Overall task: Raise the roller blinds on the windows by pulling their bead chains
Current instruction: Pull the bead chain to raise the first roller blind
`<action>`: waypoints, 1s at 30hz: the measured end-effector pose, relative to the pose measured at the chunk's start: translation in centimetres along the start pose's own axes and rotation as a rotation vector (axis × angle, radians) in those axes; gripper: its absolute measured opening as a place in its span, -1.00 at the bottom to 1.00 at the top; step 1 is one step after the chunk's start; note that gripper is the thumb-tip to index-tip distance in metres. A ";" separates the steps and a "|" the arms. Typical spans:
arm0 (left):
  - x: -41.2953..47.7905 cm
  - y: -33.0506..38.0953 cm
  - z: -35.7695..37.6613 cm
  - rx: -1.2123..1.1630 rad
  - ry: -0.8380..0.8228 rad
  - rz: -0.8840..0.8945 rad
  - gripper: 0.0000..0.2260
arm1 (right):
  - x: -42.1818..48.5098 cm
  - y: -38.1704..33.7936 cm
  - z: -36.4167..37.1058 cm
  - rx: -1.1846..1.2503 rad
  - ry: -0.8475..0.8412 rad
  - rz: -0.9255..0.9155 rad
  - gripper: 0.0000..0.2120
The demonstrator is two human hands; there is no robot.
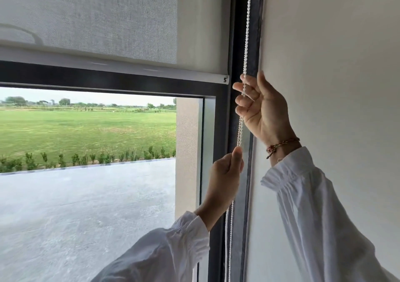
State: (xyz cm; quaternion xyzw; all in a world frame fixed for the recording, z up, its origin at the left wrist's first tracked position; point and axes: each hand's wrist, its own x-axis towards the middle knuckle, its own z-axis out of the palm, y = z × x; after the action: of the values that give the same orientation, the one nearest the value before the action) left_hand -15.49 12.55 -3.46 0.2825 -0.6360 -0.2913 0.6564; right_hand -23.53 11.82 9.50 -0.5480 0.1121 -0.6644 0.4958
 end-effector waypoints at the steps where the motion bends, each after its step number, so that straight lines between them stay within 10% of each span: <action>1: 0.1 0.0 0.0 0.014 0.002 0.011 -0.54 | 0.2 -0.4 0.3 -0.023 0.010 -0.016 -0.69; 30: 3.5 -0.6 1.3 -0.149 -0.126 -0.206 -0.57 | 1.3 0.4 0.2 -0.102 0.160 -0.215 -0.74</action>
State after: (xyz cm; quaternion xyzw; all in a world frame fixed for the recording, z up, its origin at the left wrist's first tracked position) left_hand -16.77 9.52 -1.51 0.2780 -0.6200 -0.4208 0.6010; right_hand -23.05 10.66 10.05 -0.5265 0.1255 -0.7486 0.3828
